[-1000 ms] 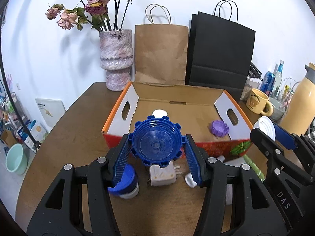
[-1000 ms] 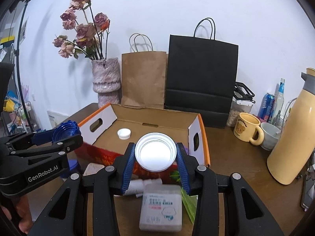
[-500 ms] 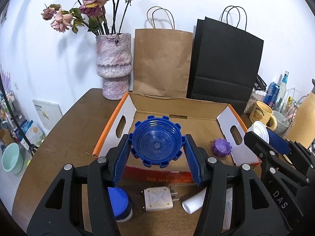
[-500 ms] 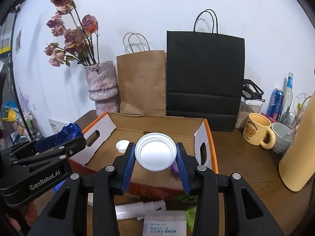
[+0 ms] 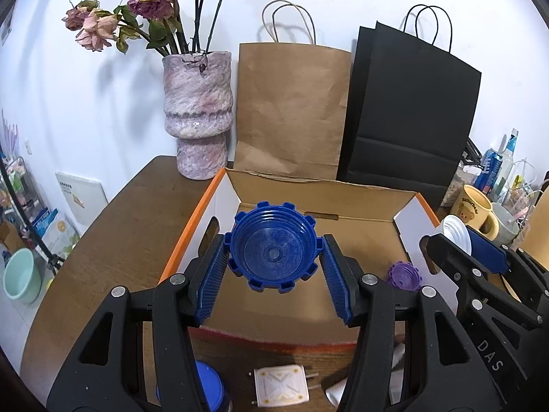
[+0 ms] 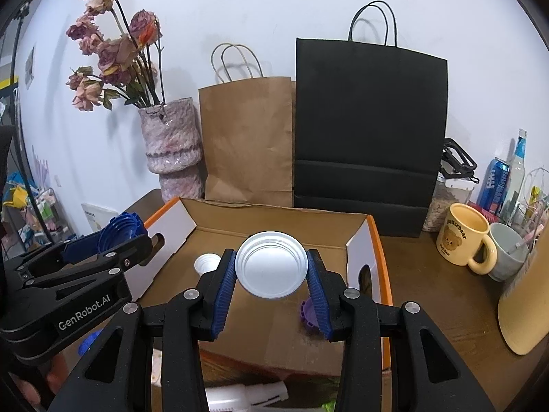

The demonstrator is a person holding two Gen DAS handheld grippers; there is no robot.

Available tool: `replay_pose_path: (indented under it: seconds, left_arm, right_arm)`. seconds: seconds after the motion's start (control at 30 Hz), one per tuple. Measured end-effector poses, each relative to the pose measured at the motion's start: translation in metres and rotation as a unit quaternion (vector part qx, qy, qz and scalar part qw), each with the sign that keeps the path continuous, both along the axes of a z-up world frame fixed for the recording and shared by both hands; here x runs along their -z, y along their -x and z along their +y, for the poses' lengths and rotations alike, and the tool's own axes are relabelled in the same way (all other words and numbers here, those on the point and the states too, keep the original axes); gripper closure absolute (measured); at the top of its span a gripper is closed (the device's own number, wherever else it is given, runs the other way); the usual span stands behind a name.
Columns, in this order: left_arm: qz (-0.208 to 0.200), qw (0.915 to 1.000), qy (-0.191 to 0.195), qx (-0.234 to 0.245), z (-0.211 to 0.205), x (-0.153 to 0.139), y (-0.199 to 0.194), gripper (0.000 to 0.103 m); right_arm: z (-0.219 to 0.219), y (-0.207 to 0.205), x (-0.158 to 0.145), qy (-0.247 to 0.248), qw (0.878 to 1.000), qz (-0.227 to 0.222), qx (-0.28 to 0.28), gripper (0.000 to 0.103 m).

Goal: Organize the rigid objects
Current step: 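Carry blue gear cap and white ridged cap over the cardboard box with both tools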

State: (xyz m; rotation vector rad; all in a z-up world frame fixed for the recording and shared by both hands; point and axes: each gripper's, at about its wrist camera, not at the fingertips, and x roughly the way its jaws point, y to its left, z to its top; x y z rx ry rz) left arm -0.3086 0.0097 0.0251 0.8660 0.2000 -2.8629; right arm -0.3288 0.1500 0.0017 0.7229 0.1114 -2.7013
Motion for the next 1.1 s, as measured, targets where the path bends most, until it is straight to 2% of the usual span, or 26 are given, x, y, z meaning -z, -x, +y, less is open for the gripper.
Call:
replay_pose_path:
  seconds: [0.73, 1.1]
  left_arm:
    - [-0.022, 0.9992, 0.033, -0.001, -0.003, 0.017, 0.052, 0.052]
    - [-0.034, 0.9984, 0.044, 0.007, -0.001, 0.025, 0.059, 0.052]
  right_arm:
    - [-0.008, 0.054, 0.023, -0.045, 0.998, -0.041, -0.007, 0.058]
    - [-0.009, 0.063, 0.036, -0.063, 0.996, -0.064, -0.004, 0.058]
